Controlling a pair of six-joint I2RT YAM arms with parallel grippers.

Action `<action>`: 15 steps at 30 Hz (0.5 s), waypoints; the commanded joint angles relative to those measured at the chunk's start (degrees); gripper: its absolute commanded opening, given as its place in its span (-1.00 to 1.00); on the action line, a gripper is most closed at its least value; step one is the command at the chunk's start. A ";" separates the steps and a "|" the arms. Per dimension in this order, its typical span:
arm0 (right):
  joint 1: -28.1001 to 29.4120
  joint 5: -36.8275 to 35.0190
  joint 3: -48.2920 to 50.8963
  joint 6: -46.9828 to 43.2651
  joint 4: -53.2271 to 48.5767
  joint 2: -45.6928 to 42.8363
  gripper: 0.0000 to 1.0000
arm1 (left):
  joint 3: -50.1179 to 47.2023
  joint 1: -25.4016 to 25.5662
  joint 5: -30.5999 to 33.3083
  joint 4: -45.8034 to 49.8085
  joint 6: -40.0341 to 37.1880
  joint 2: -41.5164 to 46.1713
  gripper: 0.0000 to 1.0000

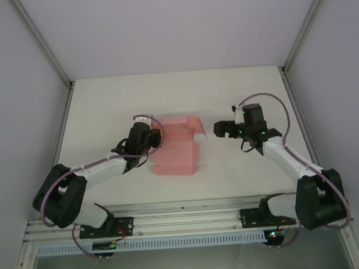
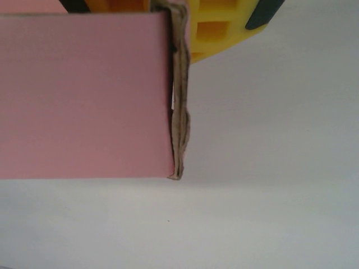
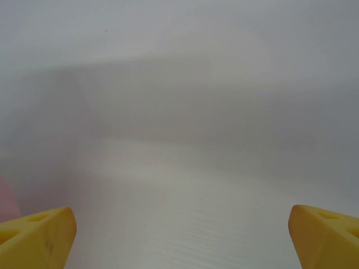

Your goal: Assemble paper box

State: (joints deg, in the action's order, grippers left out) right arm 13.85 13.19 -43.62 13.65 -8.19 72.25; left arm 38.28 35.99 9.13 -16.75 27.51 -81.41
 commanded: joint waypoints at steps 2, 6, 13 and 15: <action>4.37 7.74 -3.95 -3.24 1.68 3.86 0.98 | 0.21 -0.45 -1.19 -2.06 -0.04 1.32 -1.00; 7.87 8.55 -5.77 -3.81 1.68 6.77 0.98 | 0.30 -0.40 -1.35 -1.94 0.27 1.33 -1.00; 12.32 7.54 -8.43 -4.25 3.17 12.13 0.98 | 0.38 -0.39 -3.76 -2.82 0.00 0.81 -1.00; 13.38 6.21 -8.84 -4.14 3.80 13.47 0.98 | 0.44 -0.44 -4.36 -3.03 0.18 0.45 -1.00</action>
State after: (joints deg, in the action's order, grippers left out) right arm 25.74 20.32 -50.41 10.50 -5.87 83.90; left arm 38.28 35.22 8.60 -16.67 27.51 -81.43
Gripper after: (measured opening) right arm 0.989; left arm 0.056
